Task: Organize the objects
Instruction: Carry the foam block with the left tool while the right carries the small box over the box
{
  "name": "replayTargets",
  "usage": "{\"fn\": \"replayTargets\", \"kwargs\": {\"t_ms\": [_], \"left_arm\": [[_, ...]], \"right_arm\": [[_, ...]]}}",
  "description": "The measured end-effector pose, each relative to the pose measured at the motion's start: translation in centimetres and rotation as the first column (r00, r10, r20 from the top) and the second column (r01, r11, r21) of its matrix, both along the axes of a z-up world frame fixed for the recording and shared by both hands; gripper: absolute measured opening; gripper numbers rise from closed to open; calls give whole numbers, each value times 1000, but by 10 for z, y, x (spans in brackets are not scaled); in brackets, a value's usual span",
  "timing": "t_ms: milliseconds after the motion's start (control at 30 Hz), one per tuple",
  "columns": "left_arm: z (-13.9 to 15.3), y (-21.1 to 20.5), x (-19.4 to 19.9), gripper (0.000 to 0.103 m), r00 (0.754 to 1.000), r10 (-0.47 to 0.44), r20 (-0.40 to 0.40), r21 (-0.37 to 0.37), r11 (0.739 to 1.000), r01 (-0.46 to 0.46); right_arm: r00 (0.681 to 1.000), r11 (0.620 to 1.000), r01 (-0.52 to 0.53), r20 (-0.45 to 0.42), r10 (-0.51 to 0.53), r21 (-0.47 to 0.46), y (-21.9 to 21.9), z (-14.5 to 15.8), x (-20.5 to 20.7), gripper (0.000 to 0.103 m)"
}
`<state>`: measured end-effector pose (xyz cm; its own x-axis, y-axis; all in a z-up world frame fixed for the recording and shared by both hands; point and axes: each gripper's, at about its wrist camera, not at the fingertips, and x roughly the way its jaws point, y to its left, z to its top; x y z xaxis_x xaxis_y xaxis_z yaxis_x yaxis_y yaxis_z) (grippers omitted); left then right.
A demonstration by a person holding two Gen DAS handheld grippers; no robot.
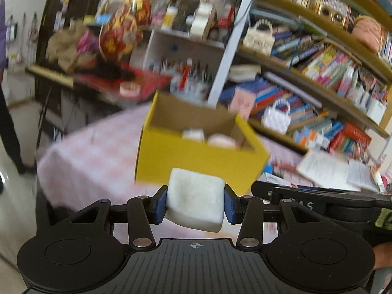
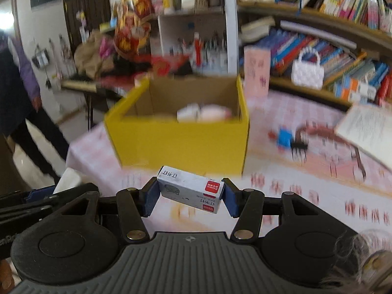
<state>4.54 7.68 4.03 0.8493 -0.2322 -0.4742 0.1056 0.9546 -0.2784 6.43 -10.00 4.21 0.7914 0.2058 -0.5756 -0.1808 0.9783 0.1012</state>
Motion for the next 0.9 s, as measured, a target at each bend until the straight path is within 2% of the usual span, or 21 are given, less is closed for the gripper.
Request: {"fn": "replayTargets", "kwargs": {"t_ms": [133, 333, 467, 600, 900], "left_arm": [[22, -4, 34, 44, 997, 19, 72, 28, 999, -21], [34, -10, 88, 44, 992, 51, 116, 53, 997, -58], [28, -20, 123, 44, 995, 57, 82, 83, 994, -64], [18, -31, 148, 44, 998, 40, 44, 105, 993, -45], [-20, -47, 193, 44, 990, 59, -129, 229, 973, -28]], "right_arm": [[999, 1000, -14, 52, 13, 24, -2, 21, 41, 52], [992, 1000, -20, 126, 18, 15, -10, 43, 108, 52], [991, 999, -41, 128, 42, -11, -14, 47, 150, 52], [993, 994, -98, 61, 100, -40, -10, 39, 189, 52], [971, 954, -237, -18, 237, -182, 22, 4, 232, 52]]}}
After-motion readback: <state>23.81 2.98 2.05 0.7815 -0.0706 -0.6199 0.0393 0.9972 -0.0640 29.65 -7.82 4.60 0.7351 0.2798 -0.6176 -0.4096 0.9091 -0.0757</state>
